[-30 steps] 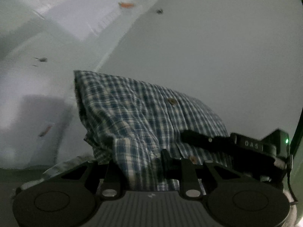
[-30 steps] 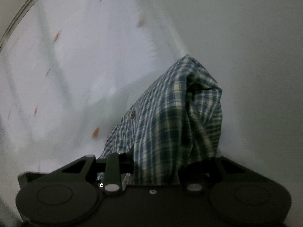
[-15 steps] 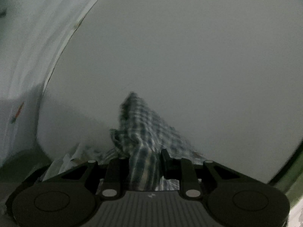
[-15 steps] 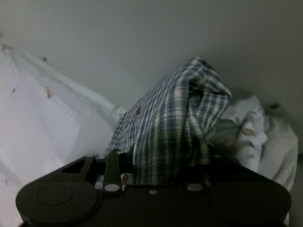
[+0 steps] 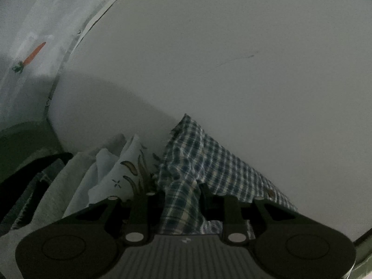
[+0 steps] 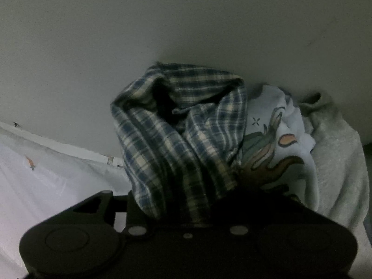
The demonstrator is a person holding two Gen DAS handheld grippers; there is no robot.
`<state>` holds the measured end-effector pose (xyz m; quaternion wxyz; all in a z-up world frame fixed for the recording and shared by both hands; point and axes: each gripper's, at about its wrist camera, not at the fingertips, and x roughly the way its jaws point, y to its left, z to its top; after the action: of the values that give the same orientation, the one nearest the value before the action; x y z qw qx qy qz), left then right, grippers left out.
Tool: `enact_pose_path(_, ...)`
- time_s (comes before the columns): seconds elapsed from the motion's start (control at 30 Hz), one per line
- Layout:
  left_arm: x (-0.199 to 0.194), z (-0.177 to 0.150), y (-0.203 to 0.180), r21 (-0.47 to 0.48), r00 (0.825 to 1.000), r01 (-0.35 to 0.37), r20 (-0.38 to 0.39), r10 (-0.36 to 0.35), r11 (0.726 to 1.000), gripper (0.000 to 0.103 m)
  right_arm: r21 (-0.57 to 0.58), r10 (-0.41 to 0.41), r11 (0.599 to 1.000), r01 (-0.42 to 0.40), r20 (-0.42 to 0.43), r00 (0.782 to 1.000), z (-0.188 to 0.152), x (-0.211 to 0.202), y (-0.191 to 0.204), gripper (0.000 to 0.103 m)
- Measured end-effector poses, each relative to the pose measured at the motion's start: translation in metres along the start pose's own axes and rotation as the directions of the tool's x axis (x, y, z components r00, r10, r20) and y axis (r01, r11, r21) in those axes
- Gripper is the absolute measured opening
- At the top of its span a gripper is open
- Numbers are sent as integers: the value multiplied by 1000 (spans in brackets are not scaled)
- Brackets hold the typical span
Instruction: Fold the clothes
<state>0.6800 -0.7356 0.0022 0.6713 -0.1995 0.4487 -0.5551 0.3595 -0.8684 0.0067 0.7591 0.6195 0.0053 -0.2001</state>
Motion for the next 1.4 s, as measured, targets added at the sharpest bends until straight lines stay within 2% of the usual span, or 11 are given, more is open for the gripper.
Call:
enact_pose_path(0.1,-1,2,-3,10,999,-21,24,21,1000,36,19,14,1000,-13,-31,999,4,2,2,47)
enact_pose_path(0.2,-8,-2,-23,101,991,-129,57,124,986,50,51,24,999,-21,-58,998,18,-11,-6,53)
enact_pose_path(0.37,-34,-10,-53,186,957,-262,174,231,947,60,17,18,1000,-17,-56,998,29,-39,-8,73)
enact_pose_path(0.53,-75,-36,-85,238,909,-338,332,251,910,84,-148,-10,989,7,-16,1000,30,-73,4,91)
enact_pose_path(0.6,-97,-57,-107,257,870,-395,412,270,882,89,-292,-38,956,30,-19,999,26,-82,17,102)
enact_pose_path(0.7,-125,-95,-138,302,808,-479,518,280,824,101,-477,-65,877,57,-1,998,19,-93,38,102)
enact_pose_path(0.8,-152,-141,-156,308,738,-553,613,283,774,103,-603,-40,797,34,3,999,5,-115,48,103)
enact_pose_path(1.07,-218,-255,-165,64,581,-647,687,436,760,103,-811,25,584,-34,-24,999,-55,-152,63,103)
enact_pose_path(1.17,-250,-299,-172,-51,504,-681,691,518,731,103,-824,52,559,-96,-82,995,-79,-174,62,103)
enact_pose_path(1.3,-300,-363,-191,-108,363,-761,746,558,639,103,-843,81,511,-167,-147,986,-123,-212,66,103)
enact_pose_path(1.4,-337,-397,-196,-139,305,-800,744,594,584,103,-868,68,446,-217,-209,976,-163,-233,69,103)
